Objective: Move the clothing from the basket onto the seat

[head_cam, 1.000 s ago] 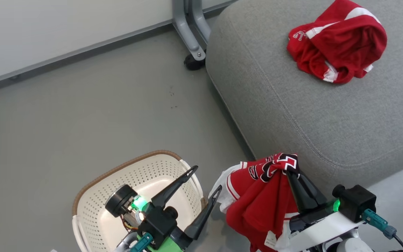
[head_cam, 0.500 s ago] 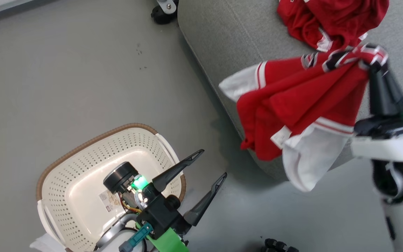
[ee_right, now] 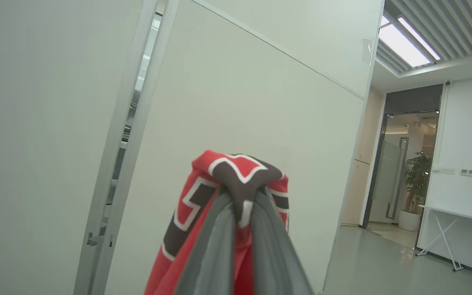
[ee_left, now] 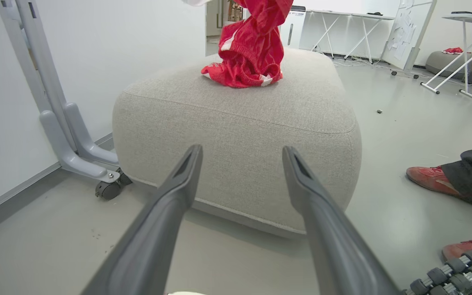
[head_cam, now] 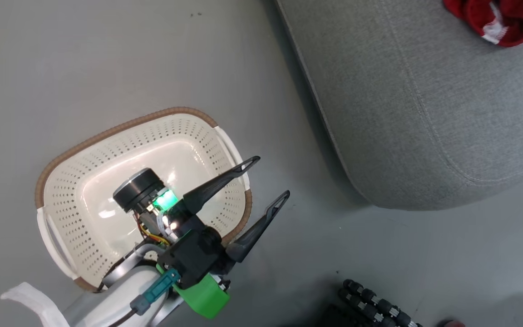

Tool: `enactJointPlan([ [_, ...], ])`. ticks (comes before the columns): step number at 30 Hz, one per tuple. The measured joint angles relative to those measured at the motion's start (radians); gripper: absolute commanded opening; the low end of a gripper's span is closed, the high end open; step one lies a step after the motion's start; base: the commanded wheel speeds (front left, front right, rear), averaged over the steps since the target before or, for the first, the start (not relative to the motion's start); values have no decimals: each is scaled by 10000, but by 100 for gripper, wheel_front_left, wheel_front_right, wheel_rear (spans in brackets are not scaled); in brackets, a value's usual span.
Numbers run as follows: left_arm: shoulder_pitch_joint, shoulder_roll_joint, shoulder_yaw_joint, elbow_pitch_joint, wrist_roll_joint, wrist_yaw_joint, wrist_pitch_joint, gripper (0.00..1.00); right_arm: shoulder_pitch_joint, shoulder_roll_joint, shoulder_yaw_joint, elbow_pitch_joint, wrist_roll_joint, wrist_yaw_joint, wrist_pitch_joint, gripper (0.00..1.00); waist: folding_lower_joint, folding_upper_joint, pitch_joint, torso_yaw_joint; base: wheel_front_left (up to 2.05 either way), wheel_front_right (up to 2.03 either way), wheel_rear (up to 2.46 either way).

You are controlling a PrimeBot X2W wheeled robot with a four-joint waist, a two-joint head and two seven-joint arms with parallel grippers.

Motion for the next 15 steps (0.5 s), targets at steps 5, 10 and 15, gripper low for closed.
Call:
enactJointPlan([
  [5, -76, 42, 121, -117, 6, 0, 0, 100, 101, 29, 161, 1810, -654, 0, 10, 0, 0, 0, 681, 408, 0, 0, 0],
  [10, -128, 61, 31, -82, 86, 0, 0, 100, 739, 798, 230, 3453, -986, 0, -107, 0, -1, 0, 1087, 855, 0, 0, 0],
  [15, -189, 23, 117, -19, 88, 0, 0, 100, 1295, 1463, -123, 4493, -1206, 0, -153, 0, -1, 1, 1235, 1291, 0, 0, 0],
])
